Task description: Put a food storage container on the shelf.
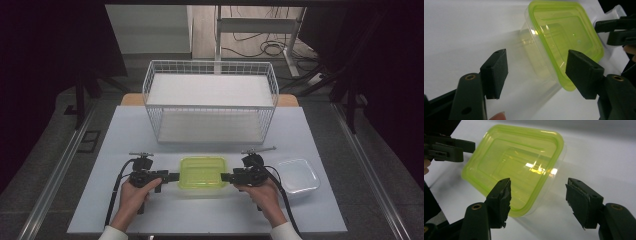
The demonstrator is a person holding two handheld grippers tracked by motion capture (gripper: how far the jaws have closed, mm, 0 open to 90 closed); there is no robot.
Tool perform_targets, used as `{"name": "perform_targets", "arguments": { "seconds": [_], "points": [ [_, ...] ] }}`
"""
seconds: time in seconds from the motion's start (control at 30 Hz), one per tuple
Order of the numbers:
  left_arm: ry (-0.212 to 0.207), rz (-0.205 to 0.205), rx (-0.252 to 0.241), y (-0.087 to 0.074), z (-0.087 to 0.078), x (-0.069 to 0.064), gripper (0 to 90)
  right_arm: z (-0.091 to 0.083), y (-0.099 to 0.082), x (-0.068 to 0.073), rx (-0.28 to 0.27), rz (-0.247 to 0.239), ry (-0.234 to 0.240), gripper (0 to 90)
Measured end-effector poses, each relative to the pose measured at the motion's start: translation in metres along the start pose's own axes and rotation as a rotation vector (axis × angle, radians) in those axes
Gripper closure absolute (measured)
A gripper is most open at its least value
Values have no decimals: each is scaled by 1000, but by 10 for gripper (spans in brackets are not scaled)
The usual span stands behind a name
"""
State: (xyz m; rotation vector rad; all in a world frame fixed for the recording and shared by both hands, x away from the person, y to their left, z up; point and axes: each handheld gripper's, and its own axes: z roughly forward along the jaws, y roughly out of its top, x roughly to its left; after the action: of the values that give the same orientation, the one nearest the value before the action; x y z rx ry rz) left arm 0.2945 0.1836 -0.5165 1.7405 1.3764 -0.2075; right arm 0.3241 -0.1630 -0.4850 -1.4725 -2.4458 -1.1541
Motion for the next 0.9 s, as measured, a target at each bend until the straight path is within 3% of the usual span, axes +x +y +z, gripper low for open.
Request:
{"name": "perform_targets", "arguments": {
  "seconds": [0.23, 0.33, 0.53, 0.57, 0.67, 0.77, 0.9],
  "points": [
    [-38, -29, 3, 3, 9, 4, 380, 7, 2, -6, 3, 32, 31, 413],
    [-53, -49, 0, 4, 13, 6, 407, 10, 4, -9, 1, 52, 67, 460],
    [-97, -71, 19, 5, 20, 9, 592, 20, 7, -17, 33, 115, 93, 605],
    [-132, -70, 19, 4, 22, 8, 631, 22, 6, -19, 28, 143, 133, 672],
    [-117, -72, 8, 4, 20, 6, 714, 22, 6, -21, 31, 159, 148, 704],
    [-115, -79, 1, 4, 18, 5, 732, 19, 5, -22, 24, 191, 179, 748],
    [-104, -80, -4, 4, 16, 2, 748, 18, 3, -20, 18, 197, 176, 758]
  ]
}}
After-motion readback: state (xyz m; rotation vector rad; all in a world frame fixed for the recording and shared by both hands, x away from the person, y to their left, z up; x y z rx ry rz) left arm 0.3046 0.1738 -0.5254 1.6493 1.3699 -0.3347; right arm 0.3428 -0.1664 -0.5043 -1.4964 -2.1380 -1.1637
